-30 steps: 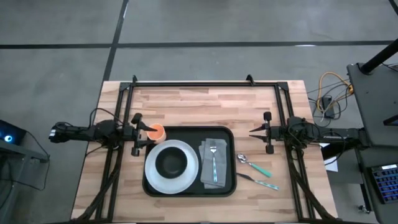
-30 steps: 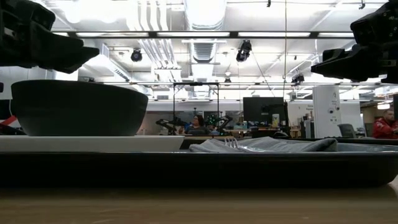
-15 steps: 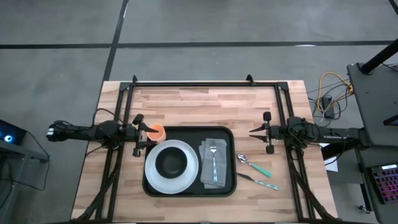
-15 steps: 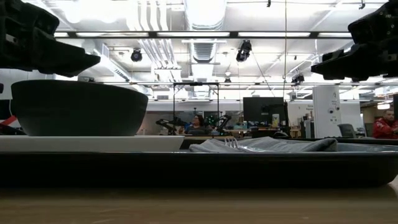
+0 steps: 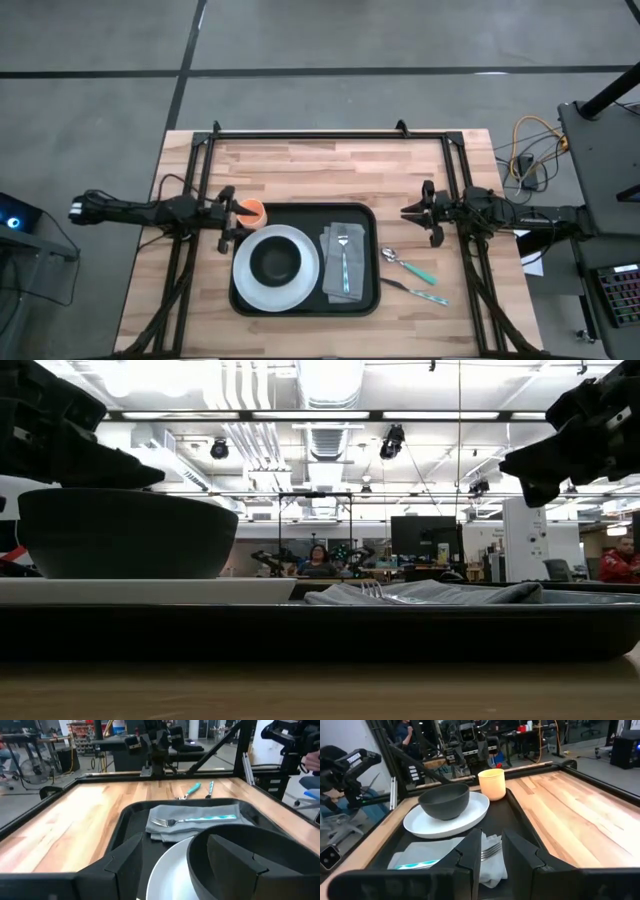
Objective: Set up tray
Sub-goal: Put the knife on the table
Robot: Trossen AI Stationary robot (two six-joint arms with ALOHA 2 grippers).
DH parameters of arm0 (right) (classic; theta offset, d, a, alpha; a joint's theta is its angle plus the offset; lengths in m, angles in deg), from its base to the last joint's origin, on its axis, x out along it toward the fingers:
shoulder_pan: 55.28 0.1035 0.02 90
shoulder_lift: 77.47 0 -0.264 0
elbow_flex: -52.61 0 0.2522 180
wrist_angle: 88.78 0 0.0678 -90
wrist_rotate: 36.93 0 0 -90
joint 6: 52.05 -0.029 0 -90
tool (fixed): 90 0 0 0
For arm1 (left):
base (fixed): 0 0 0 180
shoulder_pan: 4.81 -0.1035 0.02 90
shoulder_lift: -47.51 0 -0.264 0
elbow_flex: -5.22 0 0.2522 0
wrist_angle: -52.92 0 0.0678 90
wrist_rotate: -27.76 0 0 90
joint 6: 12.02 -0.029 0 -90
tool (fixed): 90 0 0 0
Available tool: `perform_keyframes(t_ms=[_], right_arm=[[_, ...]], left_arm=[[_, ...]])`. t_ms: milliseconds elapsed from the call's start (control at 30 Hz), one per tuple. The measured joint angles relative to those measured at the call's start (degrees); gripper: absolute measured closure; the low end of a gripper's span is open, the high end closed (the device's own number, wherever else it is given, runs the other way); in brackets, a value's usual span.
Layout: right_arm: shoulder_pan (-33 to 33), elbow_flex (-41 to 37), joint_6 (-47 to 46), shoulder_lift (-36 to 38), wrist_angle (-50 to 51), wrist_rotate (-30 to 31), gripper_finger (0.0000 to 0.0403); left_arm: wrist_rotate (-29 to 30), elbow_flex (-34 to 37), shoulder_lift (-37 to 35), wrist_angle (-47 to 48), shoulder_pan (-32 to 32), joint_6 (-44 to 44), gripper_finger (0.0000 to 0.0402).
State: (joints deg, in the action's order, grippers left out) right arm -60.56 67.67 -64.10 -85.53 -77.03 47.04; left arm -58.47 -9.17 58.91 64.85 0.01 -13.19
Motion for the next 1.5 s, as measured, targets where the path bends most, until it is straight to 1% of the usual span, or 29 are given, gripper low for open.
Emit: perform_keyframes(t_ms=[400,467,633,833,1067,1233,1400,1500], right_arm=[[0.0,0.0,0.0,-0.3,0.0,0.1,0.0335],[0.0,0.0,0.0,-0.6,0.1,0.1,0.0335],[0.0,0.0,1.2,-1.6,0.0,0.3,0.0335],[0.0,0.0,0.2,-3.1,0.1,0.3,0.0335],[0.0,0.0,0.0,-4.8,0.0,0.3,0.0335],[0.0,0.0,-0.3,-4.9,-0.1,0.3,0.0335],[0.0,0.0,-1.5,-4.9,-0.2,0.3,0.0335],[0.0,0.0,-1.5,-4.9,-0.2,0.3,0.0335]], left_arm=[[0.0,0.0,4.4,-1.0,0.0,-0.7,0.0204],[-0.1,0.0,4.5,-0.9,0.0,0.6,0.0204],[-0.1,0.0,4.7,-1.1,0.0,0.9,0.0204],[-0.2,0.0,4.7,-5.8,0.0,1.6,0.0204],[-0.3,0.0,4.4,-6.1,0.0,2.2,0.0204],[-0.3,-0.3,0.9,-6.1,0.0,1.0,0.0204],[-0.3,0.0,-6.3,-5.9,0.0,0.8,0.0204],[-0.3,-0.1,-11.0,-3.2,0.0,0.9,0.0204]])
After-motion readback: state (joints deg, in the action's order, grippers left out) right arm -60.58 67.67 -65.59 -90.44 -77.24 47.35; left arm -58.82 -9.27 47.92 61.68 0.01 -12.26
